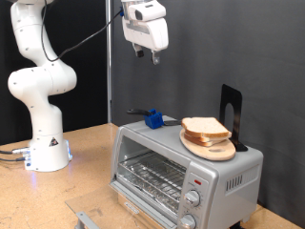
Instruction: Make a piece of toast with the oven
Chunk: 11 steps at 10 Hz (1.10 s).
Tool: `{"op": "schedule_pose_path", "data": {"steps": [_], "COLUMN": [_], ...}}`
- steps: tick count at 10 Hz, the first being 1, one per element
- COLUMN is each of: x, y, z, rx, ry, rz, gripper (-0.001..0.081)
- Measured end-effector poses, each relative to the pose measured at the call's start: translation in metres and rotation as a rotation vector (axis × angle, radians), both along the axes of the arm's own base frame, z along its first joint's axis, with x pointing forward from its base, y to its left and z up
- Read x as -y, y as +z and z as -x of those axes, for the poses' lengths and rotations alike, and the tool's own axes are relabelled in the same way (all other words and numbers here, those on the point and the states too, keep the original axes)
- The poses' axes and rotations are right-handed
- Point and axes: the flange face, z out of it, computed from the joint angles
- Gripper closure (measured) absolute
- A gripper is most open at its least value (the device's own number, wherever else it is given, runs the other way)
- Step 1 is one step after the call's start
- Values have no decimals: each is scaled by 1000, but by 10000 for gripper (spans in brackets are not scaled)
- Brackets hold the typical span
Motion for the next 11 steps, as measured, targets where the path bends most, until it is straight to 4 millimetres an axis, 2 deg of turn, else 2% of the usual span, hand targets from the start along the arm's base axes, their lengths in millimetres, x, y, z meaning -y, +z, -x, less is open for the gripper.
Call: {"op": "schedule_pose_path", "data": {"steps": [6, 11], "x": [-4, -18], "y": [-82, -135], "z": [8, 17], "rx": [23, 70], "ry": [24, 42], "rz": [23, 46], "gripper": [-2, -2]}}
